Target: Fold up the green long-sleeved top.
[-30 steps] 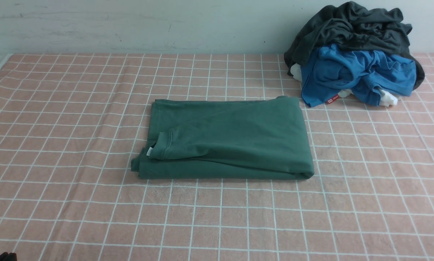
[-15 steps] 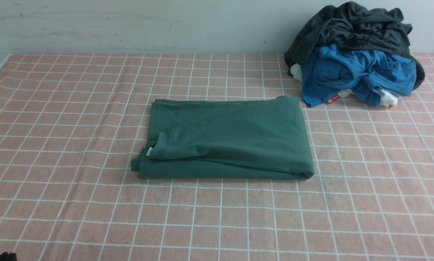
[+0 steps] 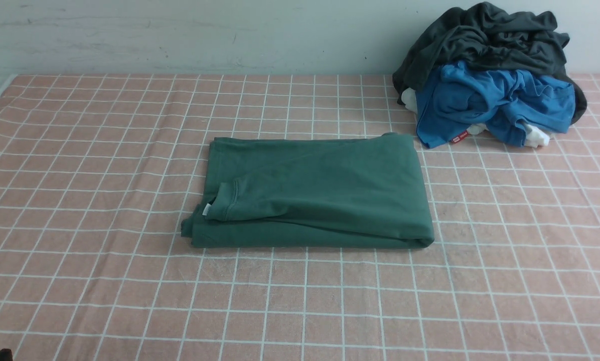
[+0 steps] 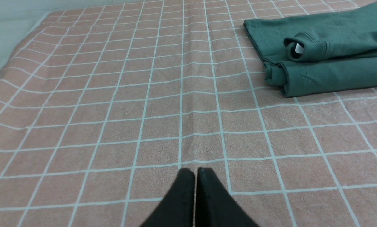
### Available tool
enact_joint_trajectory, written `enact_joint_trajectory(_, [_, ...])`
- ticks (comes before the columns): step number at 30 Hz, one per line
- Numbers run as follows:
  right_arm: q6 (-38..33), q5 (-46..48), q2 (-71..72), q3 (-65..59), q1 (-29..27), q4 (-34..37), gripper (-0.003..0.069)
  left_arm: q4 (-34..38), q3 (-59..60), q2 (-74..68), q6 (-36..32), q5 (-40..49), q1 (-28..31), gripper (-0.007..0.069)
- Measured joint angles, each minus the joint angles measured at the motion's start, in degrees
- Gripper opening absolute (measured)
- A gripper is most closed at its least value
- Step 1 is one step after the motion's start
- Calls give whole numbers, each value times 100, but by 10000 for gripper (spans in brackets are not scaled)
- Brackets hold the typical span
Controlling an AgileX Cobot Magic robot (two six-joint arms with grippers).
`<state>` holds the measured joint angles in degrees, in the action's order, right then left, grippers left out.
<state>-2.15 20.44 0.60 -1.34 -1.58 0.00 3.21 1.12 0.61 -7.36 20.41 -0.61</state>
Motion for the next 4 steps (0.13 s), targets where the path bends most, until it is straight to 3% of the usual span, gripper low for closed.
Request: enact_joint_trajectory(4, [0,0,0,0,0,0,-13,0,0,0,-1,0,0,-3])
